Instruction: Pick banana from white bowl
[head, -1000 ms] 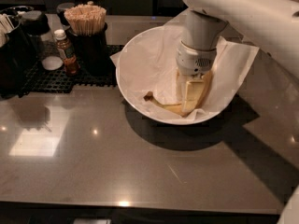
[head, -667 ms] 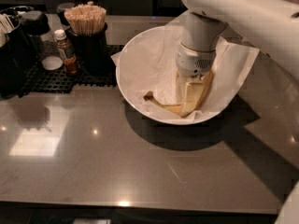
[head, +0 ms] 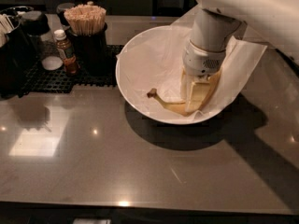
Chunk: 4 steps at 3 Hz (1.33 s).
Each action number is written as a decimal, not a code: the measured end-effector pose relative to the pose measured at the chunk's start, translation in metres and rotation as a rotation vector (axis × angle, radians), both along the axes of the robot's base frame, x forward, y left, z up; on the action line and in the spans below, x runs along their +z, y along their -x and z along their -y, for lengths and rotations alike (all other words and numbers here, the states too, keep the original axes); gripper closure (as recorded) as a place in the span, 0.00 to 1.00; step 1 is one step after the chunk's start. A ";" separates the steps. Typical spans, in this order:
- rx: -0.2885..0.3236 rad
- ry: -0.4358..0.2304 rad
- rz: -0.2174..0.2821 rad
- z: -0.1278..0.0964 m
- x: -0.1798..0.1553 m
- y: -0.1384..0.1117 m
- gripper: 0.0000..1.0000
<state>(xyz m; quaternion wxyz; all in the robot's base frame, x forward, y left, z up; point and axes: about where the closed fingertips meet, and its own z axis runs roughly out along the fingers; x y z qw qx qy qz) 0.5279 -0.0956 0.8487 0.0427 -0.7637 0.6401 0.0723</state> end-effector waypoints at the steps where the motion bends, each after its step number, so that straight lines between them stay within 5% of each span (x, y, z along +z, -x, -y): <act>1: -0.067 -0.057 0.121 0.013 0.032 0.019 1.00; 3: -0.082 -0.170 0.284 0.024 0.084 0.040 1.00; 4: -0.005 -0.242 0.358 0.015 0.111 0.050 1.00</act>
Offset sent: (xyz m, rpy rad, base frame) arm -0.0488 -0.0367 0.0921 0.1667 -0.3120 -0.1377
